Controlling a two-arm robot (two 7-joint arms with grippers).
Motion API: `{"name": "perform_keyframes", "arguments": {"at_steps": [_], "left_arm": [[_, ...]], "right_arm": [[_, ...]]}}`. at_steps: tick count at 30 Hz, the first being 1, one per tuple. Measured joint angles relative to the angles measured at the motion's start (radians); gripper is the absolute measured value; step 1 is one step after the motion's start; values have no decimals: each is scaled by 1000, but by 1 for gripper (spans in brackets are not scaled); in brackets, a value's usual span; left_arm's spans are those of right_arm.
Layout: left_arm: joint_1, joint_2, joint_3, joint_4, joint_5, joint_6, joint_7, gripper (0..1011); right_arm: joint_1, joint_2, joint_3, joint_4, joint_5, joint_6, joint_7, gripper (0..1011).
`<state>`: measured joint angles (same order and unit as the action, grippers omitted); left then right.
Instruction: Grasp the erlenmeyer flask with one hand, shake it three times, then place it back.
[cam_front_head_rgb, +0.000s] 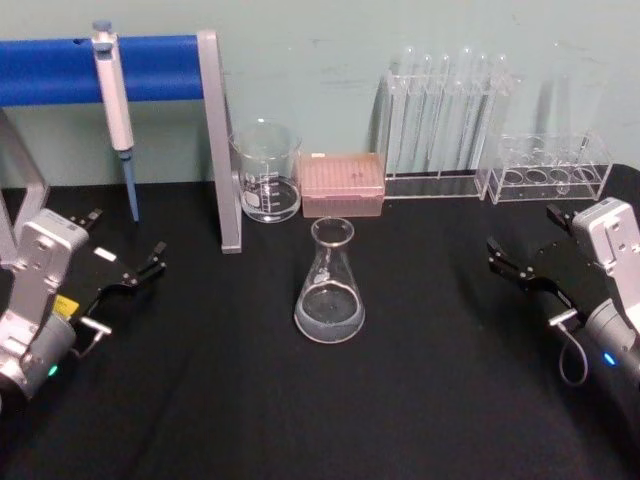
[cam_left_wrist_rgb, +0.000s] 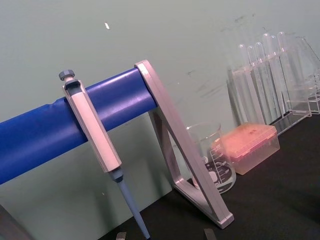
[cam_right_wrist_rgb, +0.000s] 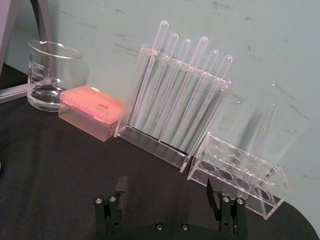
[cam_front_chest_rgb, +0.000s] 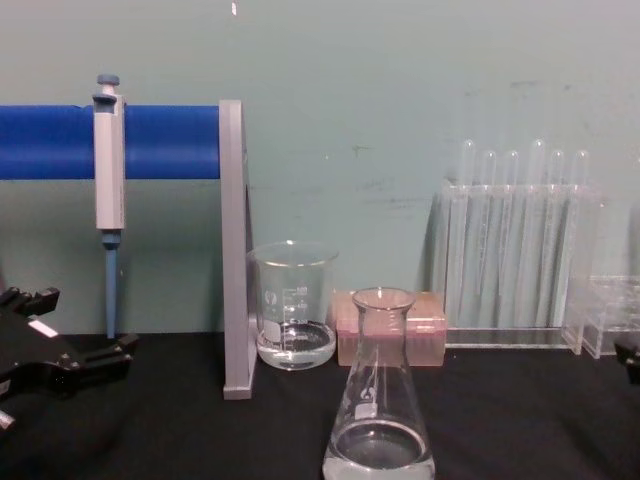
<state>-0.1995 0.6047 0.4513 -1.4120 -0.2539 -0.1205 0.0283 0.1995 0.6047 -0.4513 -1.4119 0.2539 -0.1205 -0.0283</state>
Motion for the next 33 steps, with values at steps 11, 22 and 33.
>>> {"name": "perform_keyframes", "arguments": {"at_steps": [11, 22, 33], "left_arm": [[0, 0, 0, 0, 0, 0, 0, 1001], [0, 0, 0, 0, 0, 0, 0, 1001], [0, 0, 0, 0, 0, 0, 0, 1001]], "right_arm": [[0, 0, 0, 0, 0, 0, 0, 1002], [0, 0, 0, 0, 0, 0, 0, 1002], [-12, -3, 32, -7, 38, -2, 64, 1003]]}}
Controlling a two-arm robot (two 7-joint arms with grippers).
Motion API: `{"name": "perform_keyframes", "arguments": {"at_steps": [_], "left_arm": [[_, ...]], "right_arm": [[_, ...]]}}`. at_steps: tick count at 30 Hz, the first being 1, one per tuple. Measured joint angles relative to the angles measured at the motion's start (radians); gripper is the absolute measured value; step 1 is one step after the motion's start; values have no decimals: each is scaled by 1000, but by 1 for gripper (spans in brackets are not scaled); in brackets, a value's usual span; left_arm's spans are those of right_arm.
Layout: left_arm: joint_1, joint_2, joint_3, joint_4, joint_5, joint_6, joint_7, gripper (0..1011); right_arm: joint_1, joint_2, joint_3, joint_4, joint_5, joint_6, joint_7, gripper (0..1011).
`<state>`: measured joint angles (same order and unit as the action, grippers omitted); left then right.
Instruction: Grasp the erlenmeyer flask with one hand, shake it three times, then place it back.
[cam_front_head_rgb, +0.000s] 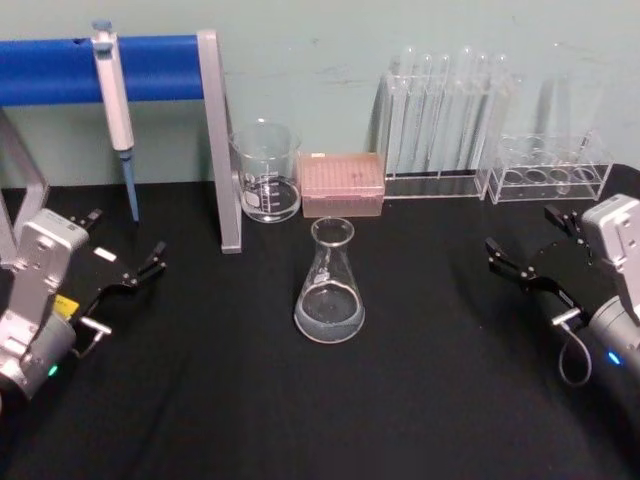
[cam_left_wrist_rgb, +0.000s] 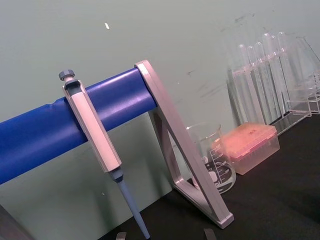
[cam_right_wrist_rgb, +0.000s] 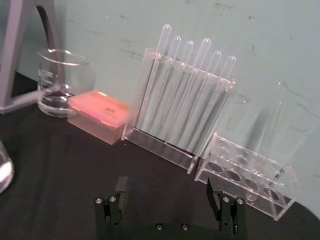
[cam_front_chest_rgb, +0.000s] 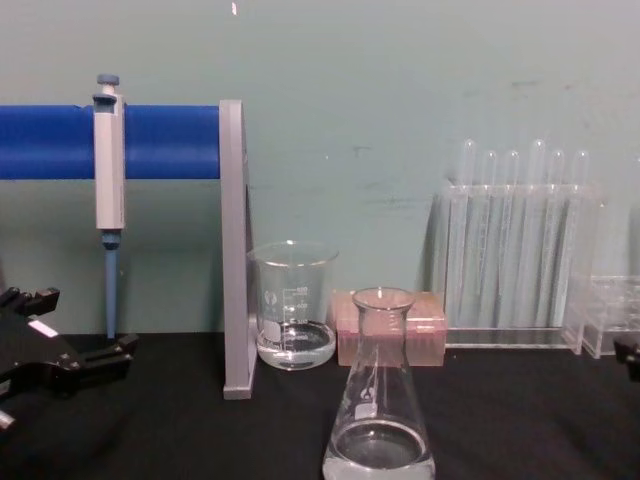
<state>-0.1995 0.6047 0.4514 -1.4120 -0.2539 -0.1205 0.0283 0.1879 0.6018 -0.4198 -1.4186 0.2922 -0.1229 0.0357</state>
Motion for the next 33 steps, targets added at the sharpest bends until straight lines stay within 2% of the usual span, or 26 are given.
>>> {"name": "perform_keyframes", "arguments": {"at_steps": [4, 6, 11, 19, 27, 33], "left_arm": [[0, 0, 0, 0, 0, 0, 0, 1001], [0, 0, 0, 0, 0, 0, 0, 1001], [0, 0, 0, 0, 0, 0, 0, 1001], [0, 0, 0, 0, 0, 0, 0, 1001], [0, 0, 0, 0, 0, 0, 0, 1001], [0, 0, 0, 0, 0, 0, 0, 1001]], "right_arm": [[-9, 0, 18, -9, 35, 5, 34, 1002], [-17, 1, 37, -19, 75, 16, 76, 1002], [-29, 1, 63, -39, 131, 38, 135, 1002], [-45, 1, 95, -69, 190, 63, 215, 1003], [-53, -6, 101, -85, 201, 73, 271, 1003], [-47, -14, 89, -85, 201, 77, 332, 1003]]}}
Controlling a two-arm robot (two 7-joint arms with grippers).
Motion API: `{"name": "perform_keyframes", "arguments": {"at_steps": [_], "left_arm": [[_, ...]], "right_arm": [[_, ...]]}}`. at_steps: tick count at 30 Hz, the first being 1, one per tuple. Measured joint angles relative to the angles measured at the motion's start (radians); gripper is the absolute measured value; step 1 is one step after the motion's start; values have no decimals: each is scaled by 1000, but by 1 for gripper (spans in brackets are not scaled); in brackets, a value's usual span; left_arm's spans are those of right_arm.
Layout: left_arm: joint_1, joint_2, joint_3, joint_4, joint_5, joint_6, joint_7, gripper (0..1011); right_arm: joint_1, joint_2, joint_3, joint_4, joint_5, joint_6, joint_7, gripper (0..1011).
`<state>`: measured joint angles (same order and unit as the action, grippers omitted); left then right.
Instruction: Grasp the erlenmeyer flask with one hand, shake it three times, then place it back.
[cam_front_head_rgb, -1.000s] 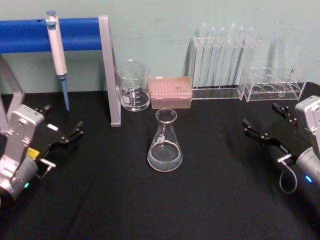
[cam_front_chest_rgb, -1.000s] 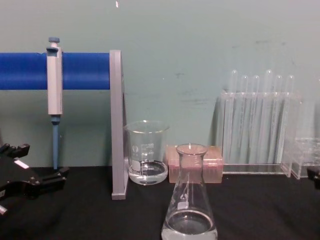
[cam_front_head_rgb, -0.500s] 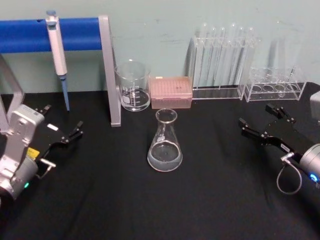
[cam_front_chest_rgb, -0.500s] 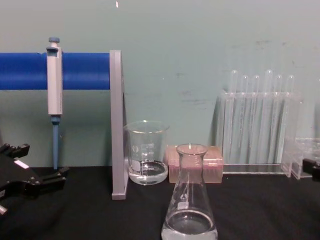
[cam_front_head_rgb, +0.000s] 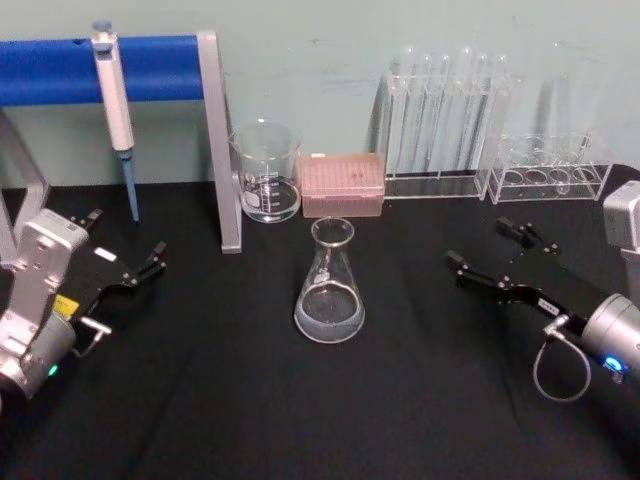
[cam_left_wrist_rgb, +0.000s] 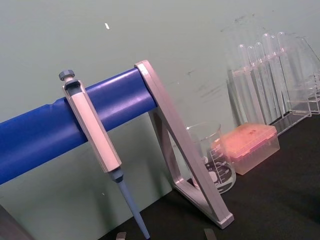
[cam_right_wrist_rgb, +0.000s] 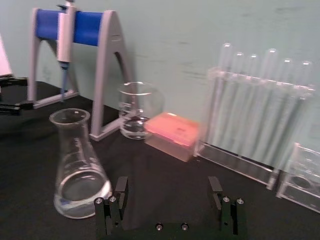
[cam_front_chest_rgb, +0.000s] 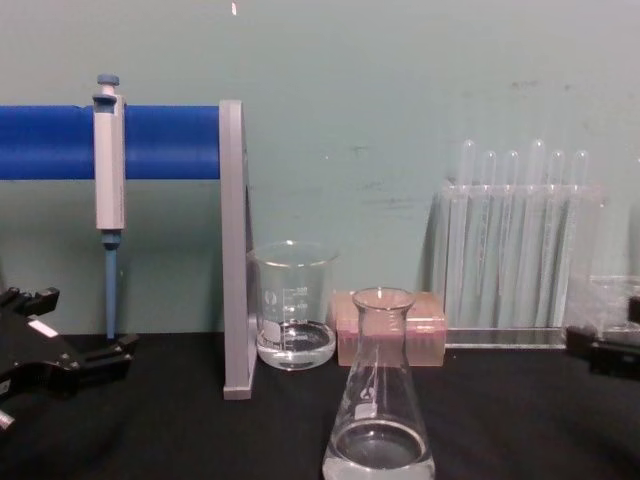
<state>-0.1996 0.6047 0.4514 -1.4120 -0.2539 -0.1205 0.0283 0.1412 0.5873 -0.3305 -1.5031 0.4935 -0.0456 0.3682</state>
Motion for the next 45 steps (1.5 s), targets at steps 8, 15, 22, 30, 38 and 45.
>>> {"name": "perform_keyframes", "arguments": {"at_steps": [8, 15, 22, 30, 38, 45], "left_arm": [[0, 0, 0, 0, 0, 0, 0, 1001], [0, 0, 0, 0, 0, 0, 0, 1001], [0, 0, 0, 0, 0, 0, 0, 1001], [0, 0, 0, 0, 0, 0, 0, 1001], [0, 0, 0, 0, 0, 0, 0, 1001], [0, 0, 0, 0, 0, 0, 0, 1001]], "right_arm": [[43, -29, -29, 36, -24, -4, 69, 1002], [101, -69, -64, 94, -56, -17, 135, 1003], [156, -107, -95, 151, -81, -30, 193, 1003], [213, -153, -129, 214, -100, -42, 227, 1003], [241, -190, -149, 243, -111, -52, 235, 1002], [249, -210, -159, 252, -118, -52, 231, 1002]]}}
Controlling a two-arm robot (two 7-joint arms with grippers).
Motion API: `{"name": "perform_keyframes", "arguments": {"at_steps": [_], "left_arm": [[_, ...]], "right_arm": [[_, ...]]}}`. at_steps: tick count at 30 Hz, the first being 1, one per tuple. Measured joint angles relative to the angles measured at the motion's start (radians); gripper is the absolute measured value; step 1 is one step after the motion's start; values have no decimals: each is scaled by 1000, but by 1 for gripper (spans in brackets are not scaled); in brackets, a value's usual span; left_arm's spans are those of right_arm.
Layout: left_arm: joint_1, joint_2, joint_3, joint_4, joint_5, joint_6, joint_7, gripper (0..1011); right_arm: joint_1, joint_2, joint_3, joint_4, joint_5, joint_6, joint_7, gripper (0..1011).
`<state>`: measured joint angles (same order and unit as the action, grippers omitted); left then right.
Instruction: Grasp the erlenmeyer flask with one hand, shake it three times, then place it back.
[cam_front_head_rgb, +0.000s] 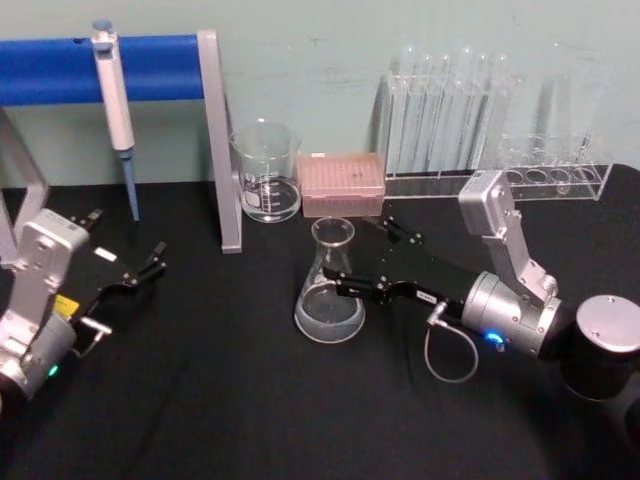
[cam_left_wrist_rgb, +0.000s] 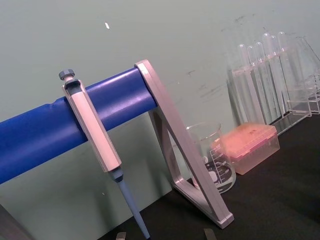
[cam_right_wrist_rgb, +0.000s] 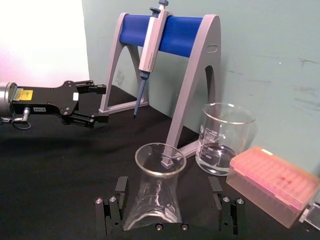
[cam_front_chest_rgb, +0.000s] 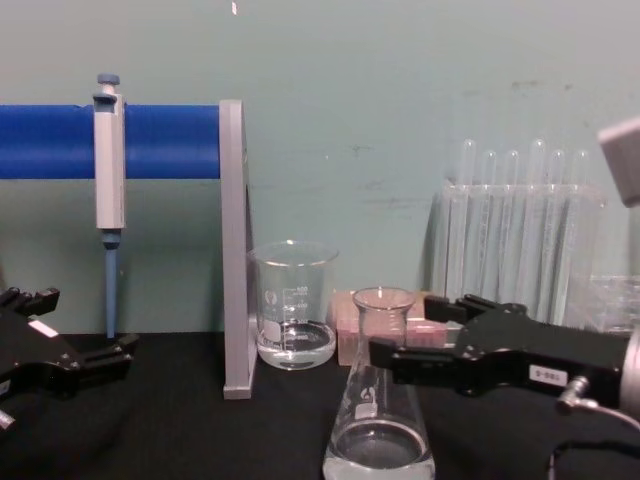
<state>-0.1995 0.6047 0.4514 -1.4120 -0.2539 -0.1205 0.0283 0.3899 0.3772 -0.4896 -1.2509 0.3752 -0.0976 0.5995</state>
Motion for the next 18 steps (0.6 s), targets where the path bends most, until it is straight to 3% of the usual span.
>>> {"name": "perform_keyframes", "arguments": {"at_steps": [18], "left_arm": [[0, 0, 0, 0, 0, 0, 0, 1001]], "right_arm": [[41, -50, -28, 61, -26, -14, 3, 1003]]}}
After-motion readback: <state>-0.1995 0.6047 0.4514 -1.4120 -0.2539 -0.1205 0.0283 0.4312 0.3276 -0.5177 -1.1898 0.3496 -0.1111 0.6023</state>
